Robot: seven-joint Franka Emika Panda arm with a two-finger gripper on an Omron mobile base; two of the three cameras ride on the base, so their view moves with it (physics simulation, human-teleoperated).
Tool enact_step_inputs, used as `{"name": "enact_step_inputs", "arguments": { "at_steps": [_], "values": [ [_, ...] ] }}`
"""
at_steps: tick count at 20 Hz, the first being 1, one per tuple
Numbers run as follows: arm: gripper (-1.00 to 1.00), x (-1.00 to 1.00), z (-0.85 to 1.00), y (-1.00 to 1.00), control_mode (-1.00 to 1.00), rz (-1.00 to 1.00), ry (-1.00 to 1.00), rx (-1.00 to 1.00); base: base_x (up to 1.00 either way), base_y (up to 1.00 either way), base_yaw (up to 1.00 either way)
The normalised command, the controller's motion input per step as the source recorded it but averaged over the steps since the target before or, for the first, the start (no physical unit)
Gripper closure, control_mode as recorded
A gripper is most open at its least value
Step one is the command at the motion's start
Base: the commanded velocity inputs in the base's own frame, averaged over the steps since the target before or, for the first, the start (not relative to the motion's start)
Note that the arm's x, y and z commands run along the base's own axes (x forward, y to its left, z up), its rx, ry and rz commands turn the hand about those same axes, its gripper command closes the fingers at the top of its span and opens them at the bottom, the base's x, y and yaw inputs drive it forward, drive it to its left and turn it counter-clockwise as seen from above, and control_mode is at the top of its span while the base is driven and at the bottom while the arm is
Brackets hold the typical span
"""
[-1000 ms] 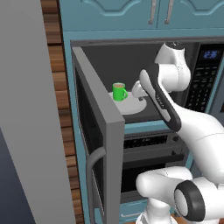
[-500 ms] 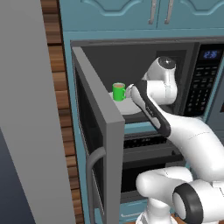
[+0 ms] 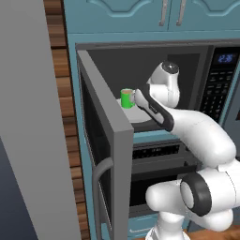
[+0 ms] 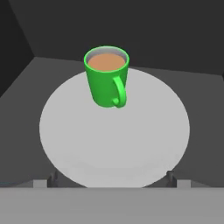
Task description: Pick the cup of tea, navigate to the dining table, and place it on the saucer.
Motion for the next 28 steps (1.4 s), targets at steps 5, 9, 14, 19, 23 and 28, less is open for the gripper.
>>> {"name": "enact_step_inputs", "arguments": {
  "at_steps": [5, 9, 14, 19, 23, 28],
  "values": [
    [-1.00, 0.39, -0.12, 0.00, -1.00, 0.11, 0.09, 0.00, 0.00, 0.00, 0.00],
    [-1.00, 0.29, -0.25, 0.00, -1.00, 0.04, 0.03, 0.00, 0.00, 0.00, 0.00],
    [-1.00, 0.28, -0.46, 0.00, -1.00, 0.02, 0.00, 0.01, 0.00, 0.00, 0.00],
    [-1.00, 0.21, -0.15, -0.02, -1.00, 0.03, 0.00, 0.06, 0.00, 0.00, 0.00],
    [-1.00, 0.22, 0.00, -0.07, -1.00, 0.05, 0.00, 0.07, 0.00, 0.00, 0.00],
    [-1.00, 0.35, -0.03, -0.01, -1.00, 0.07, 0.00, 0.04, 0.00, 0.00, 0.00]
  ]
}}
